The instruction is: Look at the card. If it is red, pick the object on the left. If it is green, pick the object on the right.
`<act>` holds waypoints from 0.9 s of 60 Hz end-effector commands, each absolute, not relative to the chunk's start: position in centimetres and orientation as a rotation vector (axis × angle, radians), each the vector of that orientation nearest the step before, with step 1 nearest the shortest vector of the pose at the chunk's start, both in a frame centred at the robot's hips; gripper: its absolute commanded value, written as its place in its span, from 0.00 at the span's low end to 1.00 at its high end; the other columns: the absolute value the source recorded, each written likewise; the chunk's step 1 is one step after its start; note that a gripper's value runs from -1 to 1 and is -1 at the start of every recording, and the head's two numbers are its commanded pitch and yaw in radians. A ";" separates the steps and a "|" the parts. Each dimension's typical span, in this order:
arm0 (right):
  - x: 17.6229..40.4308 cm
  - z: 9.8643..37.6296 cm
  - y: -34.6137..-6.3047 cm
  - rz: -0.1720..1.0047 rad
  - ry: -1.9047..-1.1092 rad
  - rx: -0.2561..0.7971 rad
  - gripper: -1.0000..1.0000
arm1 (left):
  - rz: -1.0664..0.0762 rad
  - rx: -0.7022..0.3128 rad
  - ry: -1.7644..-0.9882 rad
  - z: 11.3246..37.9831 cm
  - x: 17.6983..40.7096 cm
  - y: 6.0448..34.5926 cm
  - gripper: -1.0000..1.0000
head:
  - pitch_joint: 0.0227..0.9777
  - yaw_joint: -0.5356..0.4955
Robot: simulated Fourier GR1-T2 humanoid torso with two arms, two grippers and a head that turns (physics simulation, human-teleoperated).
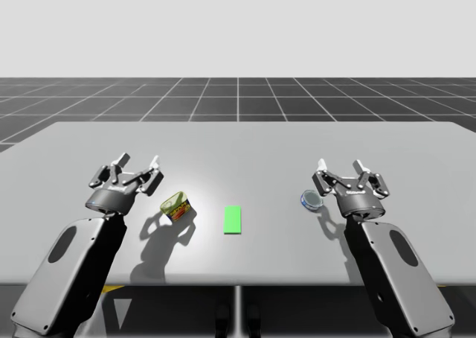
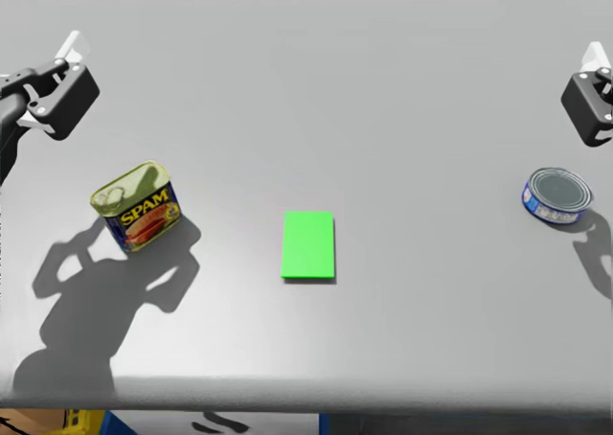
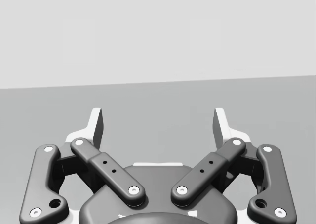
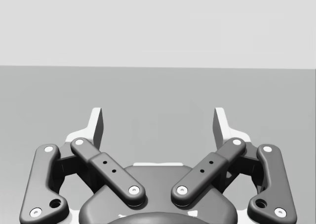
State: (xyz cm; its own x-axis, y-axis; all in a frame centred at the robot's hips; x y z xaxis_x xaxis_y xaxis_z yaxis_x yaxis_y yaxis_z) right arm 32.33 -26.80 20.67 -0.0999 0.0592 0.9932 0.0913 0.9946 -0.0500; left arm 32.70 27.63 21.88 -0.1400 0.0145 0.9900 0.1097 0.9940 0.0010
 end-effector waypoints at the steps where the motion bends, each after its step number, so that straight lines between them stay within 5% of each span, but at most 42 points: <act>1: 32.4 20.7 -27.0 -0.026 -1.673 -0.115 0.00 | -0.083 -0.098 -1.728 22.2 32.6 27.6 0.00 | 0.92 0.56; 22: 32.4 20.8 -27.0 -0.020 -1.672 -0.118 0.00 | -0.086 -0.100 -1.734 22.4 32.4 27.5 0.00 | 0.92 0.54; 54: 32.5 20.5 -26.8 -0.007 -1.665 -0.119 0.00 | -0.092 -0.109 -1.737 22.5 32.2 27.2 0.00 | 0.90 0.23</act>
State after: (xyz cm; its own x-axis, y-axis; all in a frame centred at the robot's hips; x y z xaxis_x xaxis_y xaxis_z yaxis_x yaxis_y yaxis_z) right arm 32.49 -26.88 20.55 -0.0939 0.0724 0.9929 0.0848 0.9943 -0.0644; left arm 32.22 27.33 22.52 -0.1671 0.0200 0.9857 0.1222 0.9925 0.0006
